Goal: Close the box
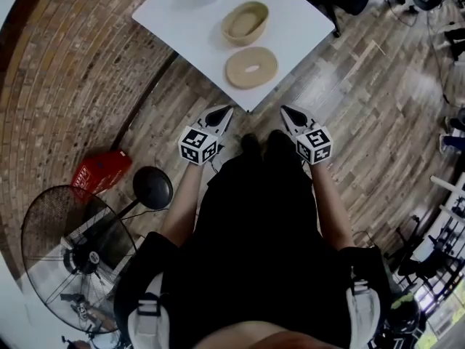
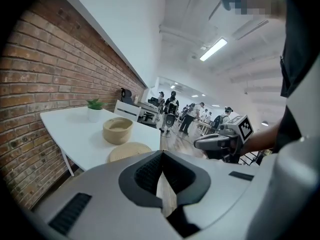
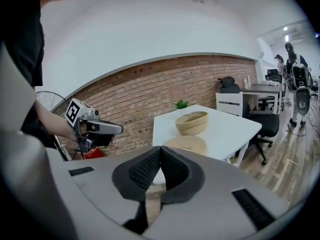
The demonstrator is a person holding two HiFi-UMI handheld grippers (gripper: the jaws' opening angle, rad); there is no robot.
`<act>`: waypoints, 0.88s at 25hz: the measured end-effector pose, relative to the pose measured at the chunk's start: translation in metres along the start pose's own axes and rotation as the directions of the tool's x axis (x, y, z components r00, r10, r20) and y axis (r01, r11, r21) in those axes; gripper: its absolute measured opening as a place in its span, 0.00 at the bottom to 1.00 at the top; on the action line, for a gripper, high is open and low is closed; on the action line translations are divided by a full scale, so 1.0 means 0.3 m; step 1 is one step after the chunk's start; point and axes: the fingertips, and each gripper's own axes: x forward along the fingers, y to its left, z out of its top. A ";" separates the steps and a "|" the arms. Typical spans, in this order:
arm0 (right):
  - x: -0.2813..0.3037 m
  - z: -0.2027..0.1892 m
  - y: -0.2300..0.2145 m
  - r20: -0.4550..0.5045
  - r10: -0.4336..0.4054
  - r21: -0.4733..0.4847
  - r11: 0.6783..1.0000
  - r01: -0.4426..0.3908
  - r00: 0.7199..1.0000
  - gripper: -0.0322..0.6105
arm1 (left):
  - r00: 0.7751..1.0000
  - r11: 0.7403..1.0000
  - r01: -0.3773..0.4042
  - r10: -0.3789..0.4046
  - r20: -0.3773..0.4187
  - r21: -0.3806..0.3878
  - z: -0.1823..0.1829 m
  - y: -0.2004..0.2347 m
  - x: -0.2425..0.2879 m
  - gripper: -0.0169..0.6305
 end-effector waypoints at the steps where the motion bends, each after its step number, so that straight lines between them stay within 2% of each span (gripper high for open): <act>1: 0.006 0.004 -0.006 -0.001 -0.003 0.003 1.000 0.003 1.000 0.05 | 1.000 1.000 0.002 -0.002 -0.001 0.000 0.006 0.008 0.005 0.06; 13: 0.134 0.085 -0.093 -0.033 0.031 -0.008 0.999 -0.031 0.999 0.05 | 1.000 0.999 -0.030 0.030 0.006 -0.034 0.068 0.120 0.065 0.06; 22: 0.221 0.102 -0.218 -0.064 0.074 0.034 0.997 -0.072 0.995 0.05 | 0.996 0.995 -0.085 0.083 -0.040 -0.049 0.100 0.189 0.152 0.06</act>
